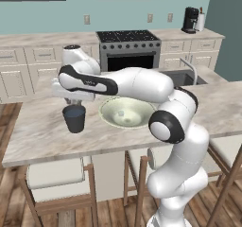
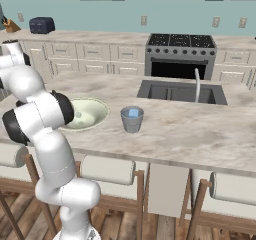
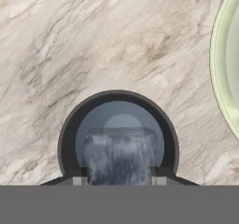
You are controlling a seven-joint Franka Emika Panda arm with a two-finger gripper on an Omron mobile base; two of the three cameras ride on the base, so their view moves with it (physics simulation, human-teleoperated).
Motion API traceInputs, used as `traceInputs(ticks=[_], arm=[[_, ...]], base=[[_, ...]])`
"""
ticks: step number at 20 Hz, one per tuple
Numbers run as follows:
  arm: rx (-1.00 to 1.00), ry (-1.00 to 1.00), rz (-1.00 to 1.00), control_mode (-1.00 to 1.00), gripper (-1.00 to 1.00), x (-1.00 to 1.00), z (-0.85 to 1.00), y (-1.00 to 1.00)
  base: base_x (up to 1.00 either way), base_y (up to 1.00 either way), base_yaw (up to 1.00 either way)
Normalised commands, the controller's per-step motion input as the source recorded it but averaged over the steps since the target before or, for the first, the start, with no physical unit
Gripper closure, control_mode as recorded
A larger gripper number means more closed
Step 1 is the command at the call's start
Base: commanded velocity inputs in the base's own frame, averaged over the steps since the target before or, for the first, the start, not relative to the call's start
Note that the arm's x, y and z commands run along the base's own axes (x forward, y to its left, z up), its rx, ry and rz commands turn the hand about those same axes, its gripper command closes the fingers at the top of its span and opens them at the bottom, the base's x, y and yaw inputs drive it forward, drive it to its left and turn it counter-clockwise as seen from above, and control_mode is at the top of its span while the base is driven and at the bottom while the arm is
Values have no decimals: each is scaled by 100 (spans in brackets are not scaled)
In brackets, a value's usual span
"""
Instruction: There are four ice cubes in the ice bowl. Place two ice cubes in each glass of water.
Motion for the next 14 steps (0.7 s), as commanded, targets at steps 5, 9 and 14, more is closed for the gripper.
traceInputs(ticks=[5, 9, 14], arm=[[0, 0, 0, -100, 100, 0, -5, 0], [0, 0, 0, -100, 100, 0, 0, 0], [0, 0, 0, -100, 100, 0, -10, 0]], base=[[0, 0, 0], [0, 0, 0], [0, 0, 0]])
